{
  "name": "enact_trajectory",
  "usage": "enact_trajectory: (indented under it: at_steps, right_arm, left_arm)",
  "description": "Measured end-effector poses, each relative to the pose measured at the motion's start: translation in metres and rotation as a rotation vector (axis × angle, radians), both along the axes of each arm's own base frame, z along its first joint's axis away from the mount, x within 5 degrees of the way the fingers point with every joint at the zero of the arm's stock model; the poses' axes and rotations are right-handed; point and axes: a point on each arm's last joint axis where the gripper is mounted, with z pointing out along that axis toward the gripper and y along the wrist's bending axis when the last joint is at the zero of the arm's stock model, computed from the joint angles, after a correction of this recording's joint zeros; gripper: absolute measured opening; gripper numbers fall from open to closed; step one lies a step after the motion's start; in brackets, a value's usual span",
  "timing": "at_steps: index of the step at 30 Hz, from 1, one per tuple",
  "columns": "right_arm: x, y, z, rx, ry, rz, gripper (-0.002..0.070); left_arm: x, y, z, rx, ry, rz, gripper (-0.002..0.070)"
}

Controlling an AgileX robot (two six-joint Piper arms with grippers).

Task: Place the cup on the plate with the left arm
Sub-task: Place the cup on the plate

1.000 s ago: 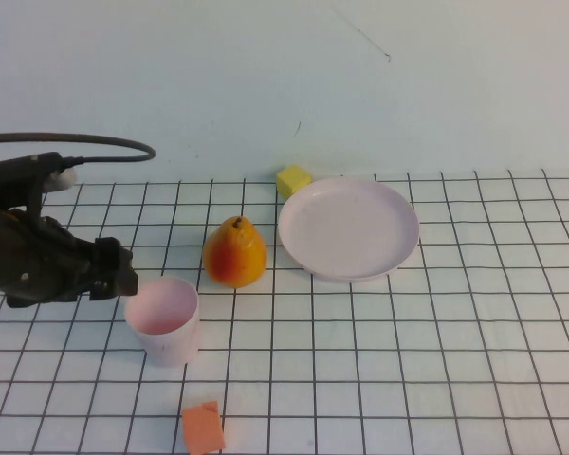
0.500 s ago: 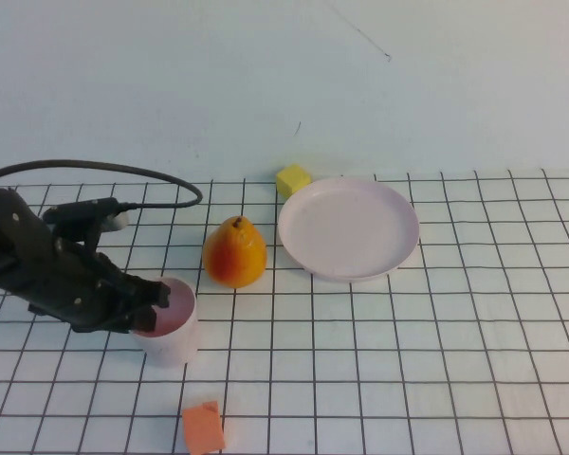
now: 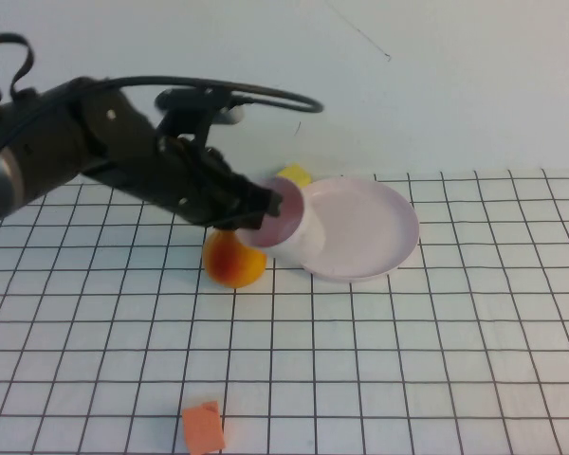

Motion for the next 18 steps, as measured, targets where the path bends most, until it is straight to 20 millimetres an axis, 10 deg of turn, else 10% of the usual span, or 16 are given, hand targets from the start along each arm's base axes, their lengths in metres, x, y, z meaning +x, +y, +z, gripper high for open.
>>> enact_trajectory:
  at_steps: [6, 18]
  right_arm:
    - [0.0, 0.0, 0.0, 0.0, 0.0, 0.0, -0.0002]
    - [0.0, 0.0, 0.0, 0.0, 0.0, 0.0, -0.0002]
  left_arm:
    - [0.039, -0.049, 0.023, 0.045, -0.093, -0.031, 0.0011]
    - [0.112, -0.078, -0.028, 0.186, 0.037, -0.049, 0.0011]
